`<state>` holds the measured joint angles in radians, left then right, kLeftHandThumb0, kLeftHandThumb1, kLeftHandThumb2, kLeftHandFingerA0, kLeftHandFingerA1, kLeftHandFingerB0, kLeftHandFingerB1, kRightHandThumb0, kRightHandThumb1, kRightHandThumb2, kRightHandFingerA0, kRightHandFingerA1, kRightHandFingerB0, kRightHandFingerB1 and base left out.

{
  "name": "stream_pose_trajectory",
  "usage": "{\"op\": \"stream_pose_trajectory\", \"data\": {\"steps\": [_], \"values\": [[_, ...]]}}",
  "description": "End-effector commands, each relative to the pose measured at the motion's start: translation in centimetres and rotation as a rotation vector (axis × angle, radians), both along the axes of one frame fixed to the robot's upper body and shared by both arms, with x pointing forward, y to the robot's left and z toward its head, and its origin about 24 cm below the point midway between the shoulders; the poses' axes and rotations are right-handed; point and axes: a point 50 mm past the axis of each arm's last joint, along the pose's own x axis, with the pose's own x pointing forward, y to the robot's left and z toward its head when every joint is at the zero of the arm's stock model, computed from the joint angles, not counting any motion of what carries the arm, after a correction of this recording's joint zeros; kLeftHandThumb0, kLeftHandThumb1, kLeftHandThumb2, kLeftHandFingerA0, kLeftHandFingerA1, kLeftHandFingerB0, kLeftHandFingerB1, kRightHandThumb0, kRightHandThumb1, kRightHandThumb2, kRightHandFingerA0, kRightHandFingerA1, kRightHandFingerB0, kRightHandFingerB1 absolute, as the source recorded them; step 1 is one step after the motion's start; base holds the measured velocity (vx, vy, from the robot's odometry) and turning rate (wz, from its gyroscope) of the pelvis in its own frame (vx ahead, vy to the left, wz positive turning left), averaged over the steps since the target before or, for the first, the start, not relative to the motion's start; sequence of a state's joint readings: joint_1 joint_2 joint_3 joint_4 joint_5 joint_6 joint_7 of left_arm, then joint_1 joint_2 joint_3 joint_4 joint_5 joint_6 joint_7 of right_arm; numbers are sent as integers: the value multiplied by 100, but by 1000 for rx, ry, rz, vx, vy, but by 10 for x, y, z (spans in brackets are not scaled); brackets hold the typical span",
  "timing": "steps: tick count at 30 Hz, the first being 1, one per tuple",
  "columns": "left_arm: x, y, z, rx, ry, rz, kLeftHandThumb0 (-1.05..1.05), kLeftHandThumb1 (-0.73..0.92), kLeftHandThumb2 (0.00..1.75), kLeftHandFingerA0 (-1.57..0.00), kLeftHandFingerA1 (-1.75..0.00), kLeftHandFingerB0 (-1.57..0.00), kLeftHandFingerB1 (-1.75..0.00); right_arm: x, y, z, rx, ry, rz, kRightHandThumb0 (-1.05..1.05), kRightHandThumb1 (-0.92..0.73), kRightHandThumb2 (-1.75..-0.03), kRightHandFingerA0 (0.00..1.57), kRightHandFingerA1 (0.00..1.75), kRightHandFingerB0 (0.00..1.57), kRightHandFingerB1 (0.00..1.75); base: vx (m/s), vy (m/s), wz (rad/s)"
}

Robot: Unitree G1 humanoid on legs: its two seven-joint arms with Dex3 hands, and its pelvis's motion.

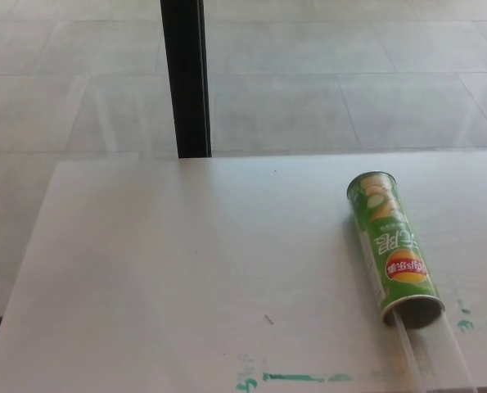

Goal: Use the right hand as a fist to push the chips tray inside its container kept in the middle of the desk

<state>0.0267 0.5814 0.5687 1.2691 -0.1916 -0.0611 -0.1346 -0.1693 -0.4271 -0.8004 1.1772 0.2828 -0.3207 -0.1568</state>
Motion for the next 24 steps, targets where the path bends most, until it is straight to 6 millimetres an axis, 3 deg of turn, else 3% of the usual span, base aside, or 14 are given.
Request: {"op": "stream_pose_trajectory", "data": {"steps": [1, 2, 3, 6, 7, 9, 10, 11, 12, 17, 18, 20, 23, 24], "values": [[3, 1, 2, 3, -42, 22, -80, 71, 111, -52, -73, -38, -59, 17, -15, 43, -165, -246, -33, -75, -75, -105, 46, 95, 12, 53, 0, 0, 0], [3, 1, 2, 2, -43, 22, -85, 92, 69, -54, -73, -42, -51, 21, -14, 49, -197, -266, -24, -74, -75, -106, 48, 94, 12, 52, 0, 0, 0], [1, 1, 2, -3, -44, 22, -84, 92, 67, -54, -74, -41, -49, 26, -13, 56, -233, -290, -3, -73, -92, -70, 44, 111, 16, 45, 0, 0, 0], [0, 1, 2, -2, -38, 19, -83, 74, 113, -58, -77, -39, -59, 35, -10, 65, -267, -328, 26, -71, -92, -68, 47, 106, 23, 49, 0, 0, 0], [0, 1, 1, -1, -31, 30, -83, 92, 68, -58, -71, -47, -51, 52, 8, 85, -359, -419, 131, -69, -92, -71, 48, 109, 23, 52, 0, 0, 0], [1, 1, 1, 3, -30, 27, -82, 92, 67, -59, -73, -46, -51, 58, 17, 95, -390, -471, 184, -71, -92, -70, 49, 109, 23, 51, 0, 0, 0], [1, 1, 1, 2, -24, 24, -77, 71, 111, -55, -73, -40, -60, 63, 25, 102, -408, -507, 246, -76, -92, -70, 49, 109, 21, 53, 0, 0, 0], [1, 1, 1, 2, -22, 22, -77, 71, 111, -55, -73, -40, -60, 64, 29, 105, -413, -521, 272, -76, -92, -70, 49, 109, 21, 53, 0, 0, 0], [1, 0, 0, 2, -21, 22, -82, 92, 68, -57, -70, -44, -49, 65, 32, 108, -413, -528, 275, -79, -91, -68, 54, 108, 27, 54, 0, 0, 0], [-2, 0, -1, -2, -14, 21, -81, 92, 68, -56, -70, -42, -49, 67, 79, 131, -425, -657, 522, -77, -92, -72, 58, 124, 26, 74, 0, 0, 0], [-2, 1, 1, -2, -20, 24, -81, 91, 67, -55, -72, -42, -50, 65, 87, 130, -412, -648, 575, -85, -71, -98, 69, 113, 29, 69, 0, 0, 0], [-2, 2, 1, -14, -44, 45, -82, 90, 67, -57, -73, -43, -50, 62, 99, 128, -392, -649, 628, -80, -89, -68, 66, 120, 31, 70, 0, 0, 0], [-2, 2, 2, -15, -38, 43, -82, 91, 67, -57, -70, -45, -49, 57, 114, 127, -407, -627, 717, -81, -87, -66, 71, 118, 39, 70, 0, 0, 0], [-2, 4, 4, 2, -32, 33, -78, 72, 110, -56, -74, -40, -59, 51, 131, 124, -465, -615, 816, -79, -87, -66, 79, 110, 48, 67, 0, 0, 0]]}}
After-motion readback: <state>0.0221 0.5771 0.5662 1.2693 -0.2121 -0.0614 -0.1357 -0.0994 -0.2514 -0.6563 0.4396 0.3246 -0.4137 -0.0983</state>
